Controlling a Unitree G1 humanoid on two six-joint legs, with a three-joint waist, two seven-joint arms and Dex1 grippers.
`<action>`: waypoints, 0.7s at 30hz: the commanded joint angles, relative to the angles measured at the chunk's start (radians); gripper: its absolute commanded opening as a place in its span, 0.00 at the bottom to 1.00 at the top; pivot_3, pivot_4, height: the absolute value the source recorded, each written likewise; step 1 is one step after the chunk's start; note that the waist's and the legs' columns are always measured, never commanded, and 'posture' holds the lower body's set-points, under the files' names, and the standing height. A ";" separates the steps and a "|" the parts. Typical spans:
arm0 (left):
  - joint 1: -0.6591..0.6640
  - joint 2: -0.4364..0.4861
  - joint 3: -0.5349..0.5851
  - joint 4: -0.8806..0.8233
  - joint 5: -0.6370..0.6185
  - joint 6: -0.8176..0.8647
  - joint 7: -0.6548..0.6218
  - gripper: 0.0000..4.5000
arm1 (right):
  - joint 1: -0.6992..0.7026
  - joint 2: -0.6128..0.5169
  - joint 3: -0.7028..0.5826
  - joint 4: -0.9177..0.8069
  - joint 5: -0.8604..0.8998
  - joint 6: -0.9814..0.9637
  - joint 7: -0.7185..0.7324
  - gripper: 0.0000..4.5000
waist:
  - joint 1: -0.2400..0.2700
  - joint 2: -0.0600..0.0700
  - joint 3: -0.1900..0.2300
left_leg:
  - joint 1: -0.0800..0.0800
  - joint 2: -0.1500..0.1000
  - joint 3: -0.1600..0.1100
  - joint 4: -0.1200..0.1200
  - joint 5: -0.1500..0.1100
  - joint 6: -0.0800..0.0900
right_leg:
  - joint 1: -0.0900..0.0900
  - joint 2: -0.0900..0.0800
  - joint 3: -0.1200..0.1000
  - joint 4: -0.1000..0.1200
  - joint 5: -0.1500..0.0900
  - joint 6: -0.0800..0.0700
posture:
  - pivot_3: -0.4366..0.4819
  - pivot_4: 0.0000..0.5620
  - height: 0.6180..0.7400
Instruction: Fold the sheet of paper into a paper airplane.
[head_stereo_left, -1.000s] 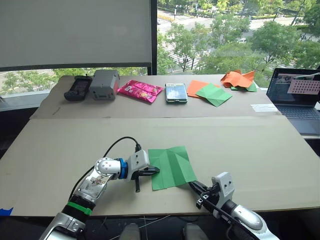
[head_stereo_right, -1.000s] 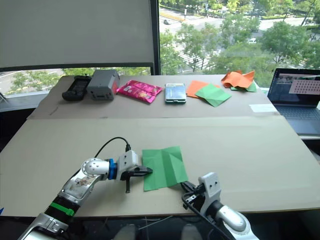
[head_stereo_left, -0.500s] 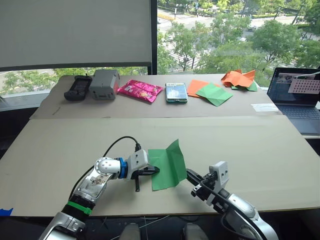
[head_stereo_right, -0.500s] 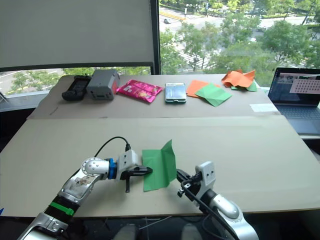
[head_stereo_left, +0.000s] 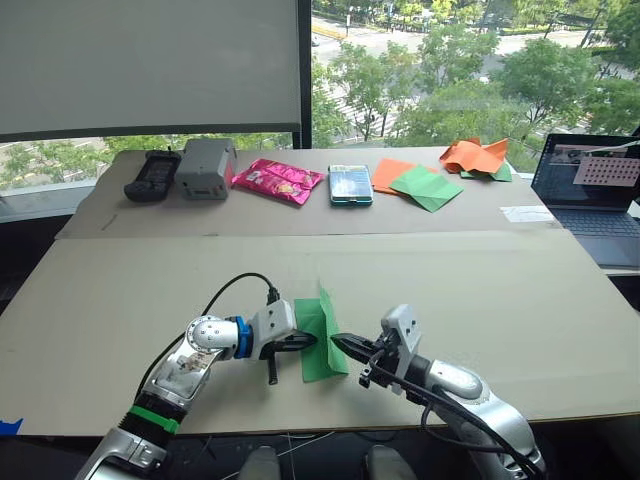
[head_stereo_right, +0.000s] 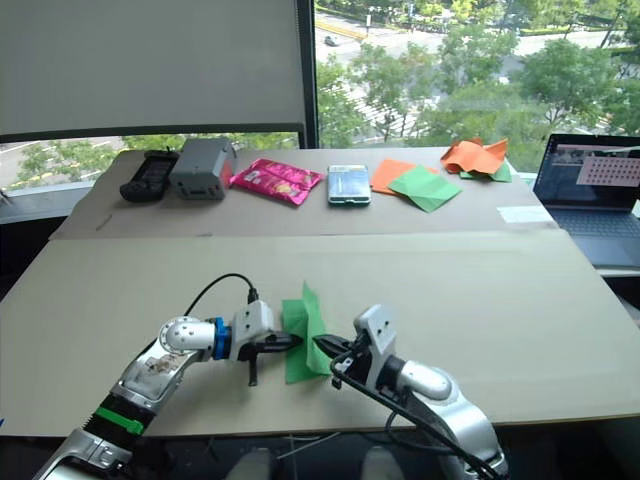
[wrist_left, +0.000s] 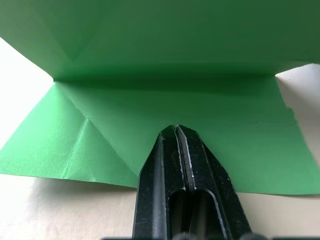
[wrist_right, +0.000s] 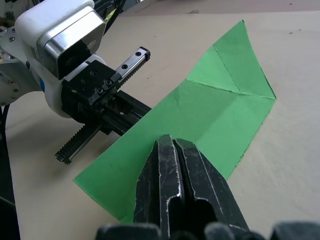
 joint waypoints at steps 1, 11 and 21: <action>0.023 0.029 0.004 0.002 0.028 0.032 0.010 0.00 | -0.047 -0.008 0.038 0.020 -0.017 0.015 0.031 0.01 | 0.000 0.000 0.000 | 0.000 0.000 0.000 0.000 0.000 0.000 | 0.000 0.000 0.000 0.000 0.000 0.000 | 0.48 0.27 0.82; 0.061 0.102 0.089 -0.109 -0.020 0.113 0.025 0.00 | -0.086 -0.031 0.092 0.126 -0.079 0.071 0.036 0.01 | 0.000 -0.001 0.000 | 0.001 0.000 0.000 0.000 0.000 0.000 | -0.002 0.001 0.000 0.005 0.000 0.000 | 0.48 0.27 0.82; 0.018 0.025 0.210 -0.218 -0.266 0.336 0.023 0.00 | -0.103 -0.017 0.095 0.144 -0.096 0.088 0.032 0.01 | 0.003 -0.005 0.002 | -0.001 0.000 0.000 -0.001 0.000 0.000 | -0.004 0.000 0.000 0.005 0.000 0.000 | 0.48 0.27 0.82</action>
